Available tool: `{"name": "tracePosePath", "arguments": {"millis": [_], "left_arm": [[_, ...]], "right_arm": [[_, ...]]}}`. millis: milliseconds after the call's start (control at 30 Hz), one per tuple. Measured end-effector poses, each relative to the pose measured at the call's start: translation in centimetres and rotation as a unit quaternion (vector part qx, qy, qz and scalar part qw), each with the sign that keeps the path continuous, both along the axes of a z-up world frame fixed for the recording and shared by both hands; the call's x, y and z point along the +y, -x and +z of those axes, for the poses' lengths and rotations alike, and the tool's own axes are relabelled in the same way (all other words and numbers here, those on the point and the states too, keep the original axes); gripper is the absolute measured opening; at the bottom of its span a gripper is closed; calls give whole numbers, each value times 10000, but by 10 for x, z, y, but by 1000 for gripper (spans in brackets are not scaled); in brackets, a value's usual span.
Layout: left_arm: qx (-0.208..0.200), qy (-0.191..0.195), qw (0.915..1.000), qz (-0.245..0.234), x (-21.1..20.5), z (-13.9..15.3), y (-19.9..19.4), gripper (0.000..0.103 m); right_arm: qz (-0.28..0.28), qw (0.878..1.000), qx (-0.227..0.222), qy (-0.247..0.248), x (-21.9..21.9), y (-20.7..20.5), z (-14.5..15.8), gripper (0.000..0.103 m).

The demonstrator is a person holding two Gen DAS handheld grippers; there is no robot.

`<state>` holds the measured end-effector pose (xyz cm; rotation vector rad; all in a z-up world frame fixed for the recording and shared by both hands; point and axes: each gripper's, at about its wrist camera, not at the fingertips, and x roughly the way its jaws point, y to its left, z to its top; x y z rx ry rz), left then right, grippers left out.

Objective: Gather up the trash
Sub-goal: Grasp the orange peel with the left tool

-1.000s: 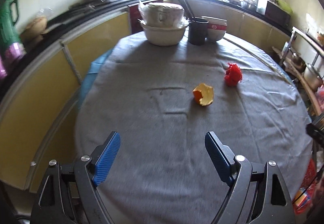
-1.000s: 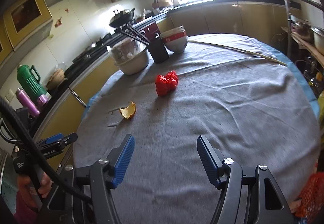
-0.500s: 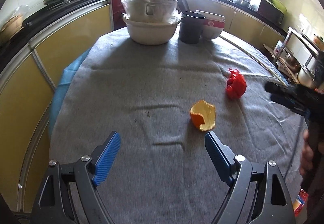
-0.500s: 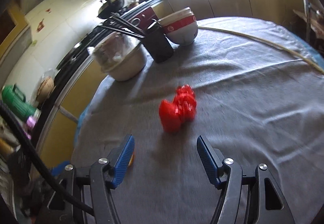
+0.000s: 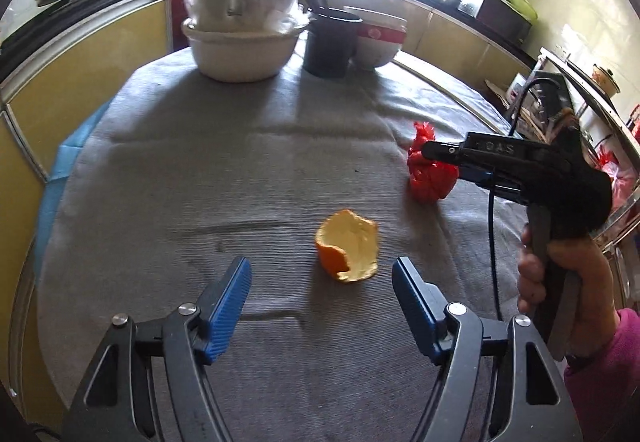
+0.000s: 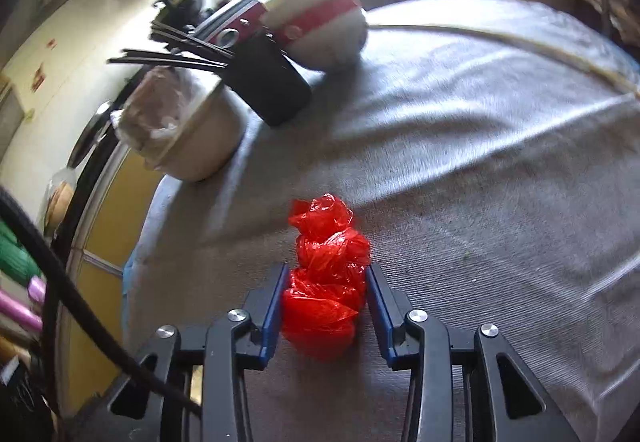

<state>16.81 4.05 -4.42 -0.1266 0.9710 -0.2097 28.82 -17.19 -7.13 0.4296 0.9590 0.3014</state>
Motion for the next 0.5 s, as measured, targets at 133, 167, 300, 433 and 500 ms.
{"name": "tracePosePath", "arguments": {"millis": [133, 167, 300, 433, 500], "left_arm": [[94, -9, 9999, -93, -15, -5, -7, 74], [153, 19, 9997, -163, -20, -9, -11, 74], [408, -111, 9991, -77, -32, -23, -24, 74], [391, -172, 9987, 271, -38, -30, -33, 74], [353, -222, 9986, 321, -42, -33, -35, 74]], "right_arm": [[71, 9997, -219, -59, -16, 18, 9, 41], [84, 9996, -265, -77, -22, 23, 12, 41], [116, 9990, -368, -216, -42, 47, 19, 41], [136, 9983, -483, -301, -56, 69, 22, 41], [153, 9979, -500, -382, -60, 78, 22, 41]]}}
